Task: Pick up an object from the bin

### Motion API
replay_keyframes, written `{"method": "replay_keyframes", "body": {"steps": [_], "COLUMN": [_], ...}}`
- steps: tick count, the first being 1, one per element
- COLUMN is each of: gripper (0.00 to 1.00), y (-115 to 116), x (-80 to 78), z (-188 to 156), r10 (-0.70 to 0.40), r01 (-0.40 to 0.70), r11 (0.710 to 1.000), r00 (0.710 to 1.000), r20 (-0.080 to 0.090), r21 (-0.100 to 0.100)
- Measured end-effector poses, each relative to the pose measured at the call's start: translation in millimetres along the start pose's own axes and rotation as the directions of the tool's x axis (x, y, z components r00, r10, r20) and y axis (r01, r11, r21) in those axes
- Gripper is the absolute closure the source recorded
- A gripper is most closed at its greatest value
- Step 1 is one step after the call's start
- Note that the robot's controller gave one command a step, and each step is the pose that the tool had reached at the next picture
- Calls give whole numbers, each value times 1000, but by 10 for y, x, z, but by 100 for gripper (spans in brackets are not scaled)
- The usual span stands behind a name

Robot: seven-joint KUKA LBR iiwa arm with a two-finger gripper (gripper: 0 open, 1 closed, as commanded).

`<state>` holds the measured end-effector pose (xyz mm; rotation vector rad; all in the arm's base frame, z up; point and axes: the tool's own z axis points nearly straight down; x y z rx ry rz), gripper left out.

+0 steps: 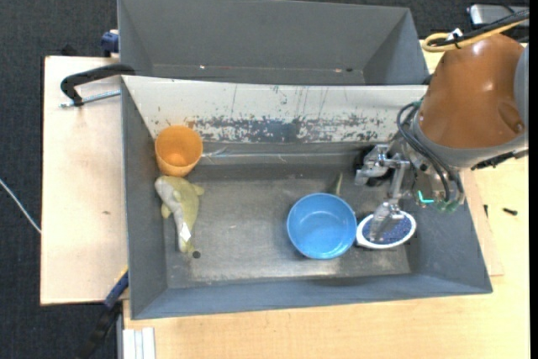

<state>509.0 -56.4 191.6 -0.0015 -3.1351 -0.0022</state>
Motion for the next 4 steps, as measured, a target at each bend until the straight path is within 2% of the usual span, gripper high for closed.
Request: {"method": "replay_keyframes", "body": {"steps": [1,2,3,4], "gripper": [0,100,100,100], "y": [-251,-249,-475,-412], "x": [49,40,-143,-181], "z": [1221,1190,-49,-513], "r10": [54,50,-274,-301], "r01": [-54,-50,274,301], "r11": [999,999,962,954], "r00": [999,999,962,954], "r20": [10,13,16,16], "r21": [0,1,7,7]}}
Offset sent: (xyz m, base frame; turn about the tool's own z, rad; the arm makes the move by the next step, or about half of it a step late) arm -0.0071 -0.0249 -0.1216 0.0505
